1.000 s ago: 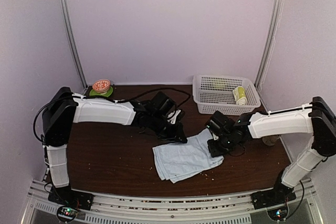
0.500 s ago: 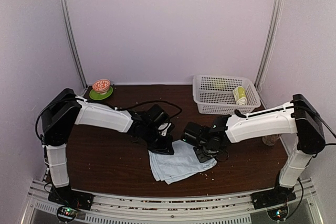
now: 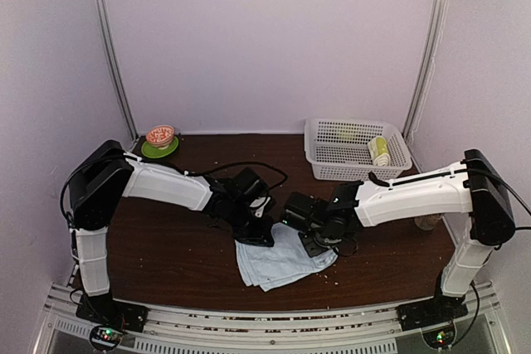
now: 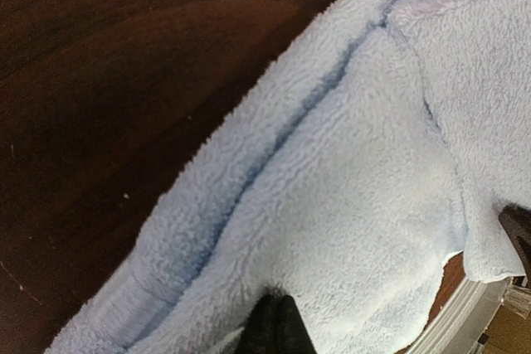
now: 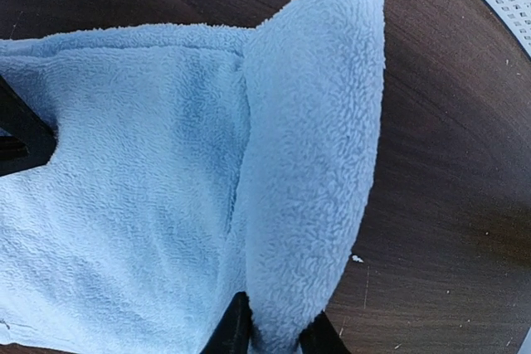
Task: Roll the towels
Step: Roll the towel at the center of the board.
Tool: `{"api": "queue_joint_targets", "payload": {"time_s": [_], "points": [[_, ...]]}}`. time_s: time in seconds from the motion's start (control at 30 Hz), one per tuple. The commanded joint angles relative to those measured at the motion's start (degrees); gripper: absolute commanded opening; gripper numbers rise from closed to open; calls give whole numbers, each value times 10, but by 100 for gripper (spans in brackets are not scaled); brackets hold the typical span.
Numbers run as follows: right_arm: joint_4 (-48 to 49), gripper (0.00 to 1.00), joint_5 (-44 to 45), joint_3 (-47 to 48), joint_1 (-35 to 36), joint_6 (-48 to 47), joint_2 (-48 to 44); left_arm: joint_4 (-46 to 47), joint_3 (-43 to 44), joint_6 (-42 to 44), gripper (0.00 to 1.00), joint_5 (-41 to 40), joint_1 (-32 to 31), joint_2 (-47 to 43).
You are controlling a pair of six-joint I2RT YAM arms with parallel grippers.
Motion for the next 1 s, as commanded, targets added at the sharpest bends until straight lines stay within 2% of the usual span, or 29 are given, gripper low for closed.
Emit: {"api": "queue_joint_targets", "payload": {"time_s": [0.0,0.23,0.63,0.97], "points": [[11,21,-1,10,5,8,-13,-5,-7,7,0,-7,3,22],[42,25,-32,4,8,1,-18,0,-12,4,0,-4,3,23],[127,27,-119,-32,10,-18,-32,2,-14,5,0,-5,3,17],[224,29,-176,-91,10,-13,-19,-18,-17,17,0,-18,3,-47]]}}
